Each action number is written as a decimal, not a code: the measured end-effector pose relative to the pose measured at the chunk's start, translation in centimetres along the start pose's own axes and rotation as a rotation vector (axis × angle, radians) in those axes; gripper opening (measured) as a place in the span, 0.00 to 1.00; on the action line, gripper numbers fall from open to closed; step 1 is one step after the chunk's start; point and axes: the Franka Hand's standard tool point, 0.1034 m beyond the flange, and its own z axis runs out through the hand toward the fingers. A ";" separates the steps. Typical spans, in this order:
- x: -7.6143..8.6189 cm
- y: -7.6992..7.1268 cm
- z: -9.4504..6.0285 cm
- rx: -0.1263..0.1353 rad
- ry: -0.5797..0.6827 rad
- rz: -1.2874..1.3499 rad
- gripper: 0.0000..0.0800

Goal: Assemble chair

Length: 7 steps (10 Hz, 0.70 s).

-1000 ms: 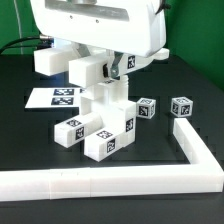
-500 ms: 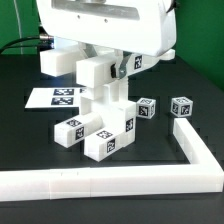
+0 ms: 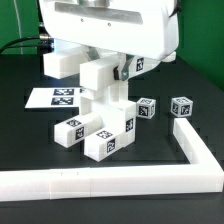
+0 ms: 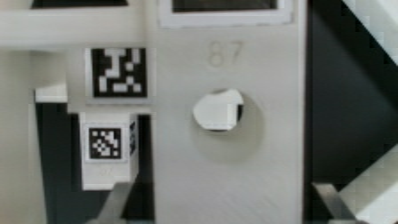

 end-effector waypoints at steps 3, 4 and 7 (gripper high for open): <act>-0.5 -0.5 0.1 -0.002 0.000 -0.012 0.36; -0.5 -0.5 0.1 -0.003 -0.001 -0.013 0.36; -0.4 -0.3 0.1 -0.001 0.003 -0.027 0.36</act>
Offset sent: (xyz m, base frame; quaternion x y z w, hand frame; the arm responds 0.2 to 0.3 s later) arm 0.0000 0.0000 0.0000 0.0000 0.0000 0.0000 1.0000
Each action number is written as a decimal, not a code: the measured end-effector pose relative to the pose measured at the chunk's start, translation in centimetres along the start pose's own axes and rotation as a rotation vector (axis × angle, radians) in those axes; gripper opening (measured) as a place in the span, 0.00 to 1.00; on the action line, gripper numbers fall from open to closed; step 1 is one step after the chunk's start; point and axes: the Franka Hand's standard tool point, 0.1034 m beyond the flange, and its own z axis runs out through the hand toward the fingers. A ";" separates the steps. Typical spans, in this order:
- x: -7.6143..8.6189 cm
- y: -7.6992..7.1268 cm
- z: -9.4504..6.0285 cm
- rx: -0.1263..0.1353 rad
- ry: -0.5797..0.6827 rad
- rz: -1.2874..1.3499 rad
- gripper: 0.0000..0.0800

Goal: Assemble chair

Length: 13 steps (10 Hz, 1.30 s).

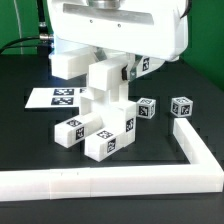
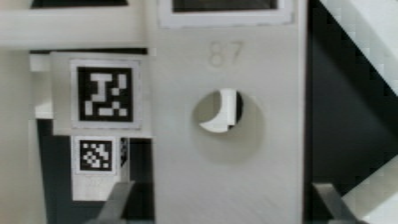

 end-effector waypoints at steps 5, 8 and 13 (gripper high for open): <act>0.0 0.2 0.0 0.001 0.002 -0.017 0.36; 0.0 0.1 0.0 0.001 0.002 -0.016 0.36; 0.5 0.7 0.1 -0.003 0.003 0.014 0.36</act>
Offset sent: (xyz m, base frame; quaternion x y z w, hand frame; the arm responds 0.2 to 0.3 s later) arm -0.0072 -0.0110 -0.0043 -0.0012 0.0026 -0.0061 1.0000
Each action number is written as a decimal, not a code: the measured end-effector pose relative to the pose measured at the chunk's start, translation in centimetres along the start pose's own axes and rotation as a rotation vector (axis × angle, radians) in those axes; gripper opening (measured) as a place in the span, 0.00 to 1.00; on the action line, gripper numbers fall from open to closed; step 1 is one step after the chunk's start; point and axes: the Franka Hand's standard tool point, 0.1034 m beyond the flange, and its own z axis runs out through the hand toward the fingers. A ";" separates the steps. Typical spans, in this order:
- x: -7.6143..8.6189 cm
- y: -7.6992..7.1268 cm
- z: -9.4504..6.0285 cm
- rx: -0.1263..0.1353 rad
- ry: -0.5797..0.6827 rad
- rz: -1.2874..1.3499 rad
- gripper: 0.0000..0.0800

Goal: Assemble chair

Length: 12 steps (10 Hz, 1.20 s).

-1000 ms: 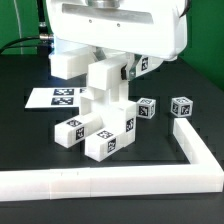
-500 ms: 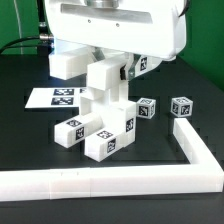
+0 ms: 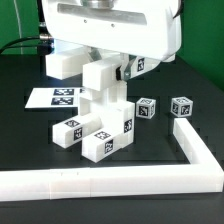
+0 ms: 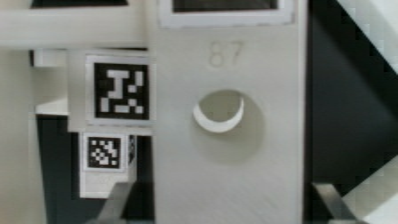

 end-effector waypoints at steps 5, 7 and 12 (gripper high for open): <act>0.2 0.1 0.3 -0.002 0.001 0.000 0.36; 0.3 0.0 0.5 0.001 0.011 -0.007 0.36; 0.3 -0.4 0.6 -0.004 0.008 -0.015 0.36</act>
Offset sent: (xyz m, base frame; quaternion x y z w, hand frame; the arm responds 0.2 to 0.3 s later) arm -0.0009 -0.0098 -0.0045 -0.0119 -0.0002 0.0350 0.9993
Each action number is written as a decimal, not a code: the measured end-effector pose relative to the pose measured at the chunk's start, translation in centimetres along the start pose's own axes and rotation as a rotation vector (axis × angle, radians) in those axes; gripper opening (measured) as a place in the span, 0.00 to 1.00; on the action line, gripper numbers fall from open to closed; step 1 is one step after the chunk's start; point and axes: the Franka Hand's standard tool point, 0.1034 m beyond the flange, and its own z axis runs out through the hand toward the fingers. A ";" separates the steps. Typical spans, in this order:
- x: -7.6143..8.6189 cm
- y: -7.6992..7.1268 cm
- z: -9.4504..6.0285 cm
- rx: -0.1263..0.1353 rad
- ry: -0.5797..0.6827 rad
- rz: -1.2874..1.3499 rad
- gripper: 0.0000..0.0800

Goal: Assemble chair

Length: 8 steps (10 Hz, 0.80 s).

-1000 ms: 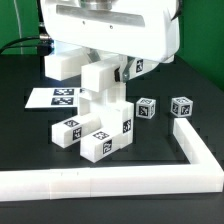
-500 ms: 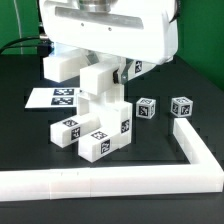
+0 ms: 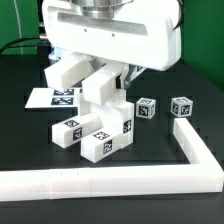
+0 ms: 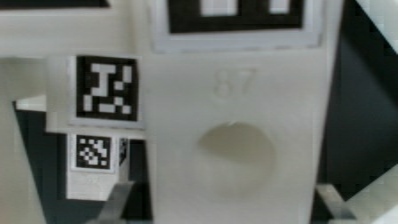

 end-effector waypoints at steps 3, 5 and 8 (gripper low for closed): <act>-0.8 -0.7 -1.4 0.004 0.005 -0.032 0.36; -0.8 -0.7 -1.3 0.003 0.003 -0.033 0.36; -0.5 -0.3 -1.3 -0.001 0.002 -0.030 0.36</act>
Offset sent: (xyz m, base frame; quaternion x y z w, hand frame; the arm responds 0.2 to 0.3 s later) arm 0.0000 0.0000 0.0000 0.0000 0.0000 0.0000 1.0000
